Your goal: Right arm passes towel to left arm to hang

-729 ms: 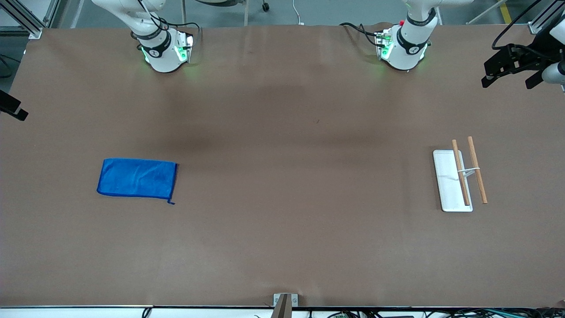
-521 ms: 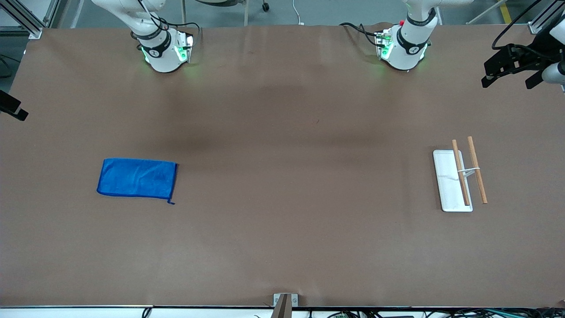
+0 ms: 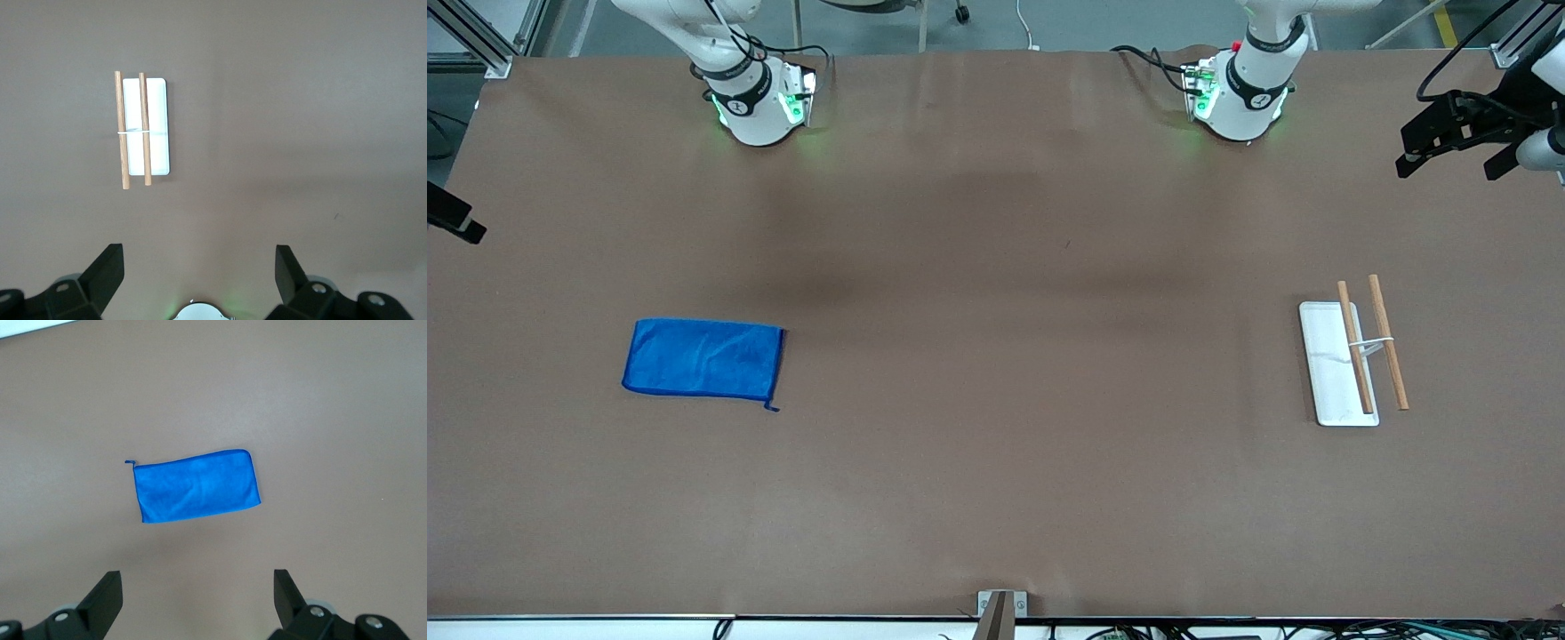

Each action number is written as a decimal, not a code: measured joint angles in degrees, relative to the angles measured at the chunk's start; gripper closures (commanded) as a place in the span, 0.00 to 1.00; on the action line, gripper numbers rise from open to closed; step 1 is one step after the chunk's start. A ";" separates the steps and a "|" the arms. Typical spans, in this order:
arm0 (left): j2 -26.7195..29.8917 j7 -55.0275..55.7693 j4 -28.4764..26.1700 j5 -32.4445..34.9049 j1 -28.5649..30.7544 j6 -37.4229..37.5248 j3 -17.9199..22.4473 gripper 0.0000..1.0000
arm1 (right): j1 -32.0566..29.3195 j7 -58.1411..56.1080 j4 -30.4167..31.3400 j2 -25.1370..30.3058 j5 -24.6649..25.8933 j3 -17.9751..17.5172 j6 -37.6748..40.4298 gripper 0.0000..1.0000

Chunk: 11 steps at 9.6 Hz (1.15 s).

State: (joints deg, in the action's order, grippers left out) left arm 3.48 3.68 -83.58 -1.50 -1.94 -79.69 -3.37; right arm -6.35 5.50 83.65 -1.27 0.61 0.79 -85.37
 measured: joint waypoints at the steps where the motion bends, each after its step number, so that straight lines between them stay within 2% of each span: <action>1: -0.08 0.09 0.00 0.00 0.00 -0.01 -0.01 0.00 | 0.51 0.00 1.54 -0.82 0.00 -0.18 -0.82 0.00; 3: -0.30 0.89 -0.04 0.01 0.00 -0.01 0.03 0.00 | 1.69 -0.10 9.56 -2.46 0.00 -0.32 -8.98 0.00; 7: -2.05 1.05 0.58 0.03 0.03 -0.30 0.33 0.00 | 2.19 -0.66 33.40 -5.78 2.49 -0.32 -37.90 0.00; 9: -1.99 0.83 1.21 0.02 0.02 -0.30 0.32 0.00 | 2.36 -0.68 41.06 -10.34 2.91 -0.33 -51.97 0.00; 11: -1.97 0.70 1.32 0.02 0.02 -0.92 0.33 0.00 | 2.43 -0.76 44.35 -17.18 3.02 -0.32 -63.91 0.00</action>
State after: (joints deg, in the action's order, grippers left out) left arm 1.51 4.38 -82.27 -1.48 -1.92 -80.61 -3.05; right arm -3.92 4.74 128.01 -18.45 3.63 0.47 -149.28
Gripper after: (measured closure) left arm 0.000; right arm 0.000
